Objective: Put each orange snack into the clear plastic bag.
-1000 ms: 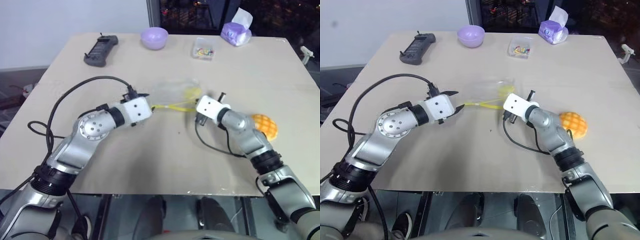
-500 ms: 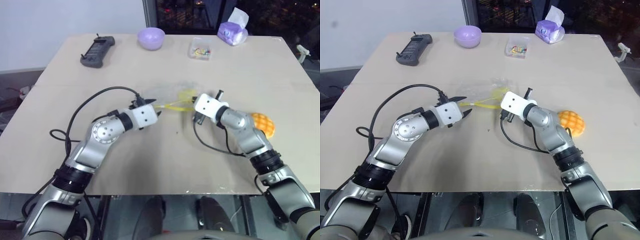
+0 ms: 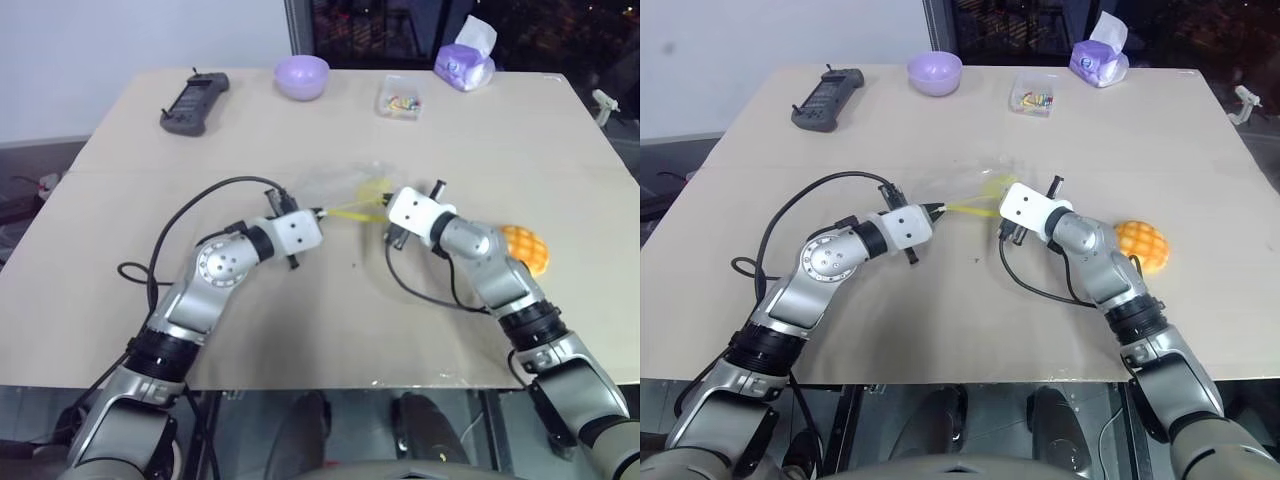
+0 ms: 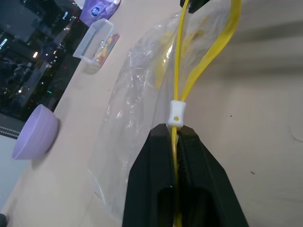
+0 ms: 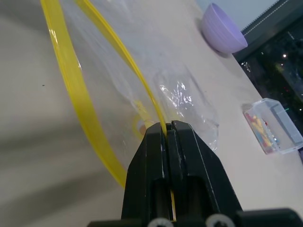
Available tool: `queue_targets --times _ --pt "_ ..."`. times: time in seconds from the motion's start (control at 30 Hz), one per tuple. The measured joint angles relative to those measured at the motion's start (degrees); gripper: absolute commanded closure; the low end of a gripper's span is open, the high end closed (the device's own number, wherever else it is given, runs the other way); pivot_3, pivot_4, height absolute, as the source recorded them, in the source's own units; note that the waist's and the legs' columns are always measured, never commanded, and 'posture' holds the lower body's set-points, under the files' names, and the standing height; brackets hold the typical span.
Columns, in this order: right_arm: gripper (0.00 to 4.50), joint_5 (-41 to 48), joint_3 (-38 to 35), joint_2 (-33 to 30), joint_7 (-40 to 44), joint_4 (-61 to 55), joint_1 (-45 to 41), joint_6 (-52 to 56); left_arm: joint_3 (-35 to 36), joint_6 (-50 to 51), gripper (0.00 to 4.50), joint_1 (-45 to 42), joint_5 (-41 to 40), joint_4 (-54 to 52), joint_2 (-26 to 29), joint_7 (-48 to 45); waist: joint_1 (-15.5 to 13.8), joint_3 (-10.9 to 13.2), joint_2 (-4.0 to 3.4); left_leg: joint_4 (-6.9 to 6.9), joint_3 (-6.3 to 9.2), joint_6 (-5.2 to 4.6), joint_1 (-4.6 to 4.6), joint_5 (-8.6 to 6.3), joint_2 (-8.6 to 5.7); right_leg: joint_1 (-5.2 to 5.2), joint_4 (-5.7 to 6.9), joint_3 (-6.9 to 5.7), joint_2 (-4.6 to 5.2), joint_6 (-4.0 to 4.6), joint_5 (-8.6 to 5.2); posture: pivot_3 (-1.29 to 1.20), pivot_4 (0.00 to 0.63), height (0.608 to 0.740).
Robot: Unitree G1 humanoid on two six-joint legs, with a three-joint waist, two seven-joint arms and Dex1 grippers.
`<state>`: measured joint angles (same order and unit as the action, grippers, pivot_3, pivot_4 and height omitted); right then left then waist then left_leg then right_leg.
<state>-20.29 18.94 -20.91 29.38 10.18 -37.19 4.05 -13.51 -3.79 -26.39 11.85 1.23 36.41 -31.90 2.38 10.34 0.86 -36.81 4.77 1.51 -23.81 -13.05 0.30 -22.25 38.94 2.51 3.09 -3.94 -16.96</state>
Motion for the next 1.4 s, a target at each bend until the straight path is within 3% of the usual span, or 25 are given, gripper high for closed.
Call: queue_targets --times 0.07,0.17,0.3,0.6,0.77,0.83,1.17,1.4 --pt "4.50 0.1 0.0 0.0 0.3 -0.3 0.3 0.5 0.0 0.0 4.48 0.0 0.1 0.0 -0.2 0.0 0.0 0.0 0.00 -0.02 0.00 0.00 0.00 0.00 0.00 0.00 0.01 0.00 0.00 0.00 0.00 0.00 0.150 0.736" --pt "3.63 1.8 -0.6 -0.8 1.5 -2.8 1.8 0.2 0.0 0.0 4.50 0.1 0.3 0.0 -1.0 -0.1 -0.1 0.0 0.00 -0.03 0.01 0.00 -0.02 0.00 0.00 0.00 0.00 -0.01 0.00 0.00 0.00 0.00 0.150 0.736" --pt "1.74 2.4 -0.7 -3.3 5.1 -5.9 3.0 1.8 0.0 0.0 4.50 0.1 0.5 0.5 -1.6 -0.1 -0.1 0.0 0.00 -0.09 0.02 -0.08 -0.01 -0.05 -0.01 0.03 0.04 -0.01 0.00 0.00 0.00 0.00 0.150 0.736" --pt "1.74 10.1 -5.0 -3.9 11.1 -16.4 6.2 11.3 0.0 -0.1 4.50 0.1 1.5 1.7 -2.5 -0.1 0.0 0.0 0.00 -0.16 0.05 -0.18 -0.01 -0.10 0.00 0.03 0.11 -0.02 -0.01 0.00 0.00 0.00 0.150 0.736" --pt "4.02 16.3 -6.7 -0.6 11.6 -20.1 7.1 14.1 0.0 -0.1 4.50 -0.1 1.5 1.8 -3.5 -0.1 -0.1 0.0 0.01 -0.26 0.07 -0.18 -0.01 -0.11 -0.01 0.10 0.12 -0.05 0.00 -0.01 0.00 0.00 0.150 0.736" --pt "4.46 16.7 -6.3 -0.4 11.6 -19.9 7.7 14.2 0.0 -0.1 4.50 -0.2 1.5 1.8 -3.6 -0.1 -0.2 0.0 0.01 -0.30 0.08 -0.19 -0.01 -0.11 -0.02 0.11 0.14 -0.05 0.00 -0.01 0.01 0.00 0.150 0.736" --pt "4.46 17.2 -6.3 3.7 7.2 -7.9 7.9 11.4 0.1 0.0 4.50 -0.4 1.5 1.8 -4.3 -0.4 0.0 0.0 0.00 -0.39 0.06 -0.18 0.06 -0.11 -0.02 0.09 0.43 -0.03 -0.01 -0.01 0.00 0.00 0.150 0.736" --pt "4.46 15.5 -6.7 5.6 1.6 -0.1 3.0 8.1 0.0 -0.2 4.50 -0.4 1.6 1.7 -4.2 -1.7 0.0 0.0 0.00 -0.47 0.06 -0.18 0.09 -0.10 -0.02 0.06 0.60 -0.01 -0.03 -0.01 0.00 0.00 0.150 0.736"
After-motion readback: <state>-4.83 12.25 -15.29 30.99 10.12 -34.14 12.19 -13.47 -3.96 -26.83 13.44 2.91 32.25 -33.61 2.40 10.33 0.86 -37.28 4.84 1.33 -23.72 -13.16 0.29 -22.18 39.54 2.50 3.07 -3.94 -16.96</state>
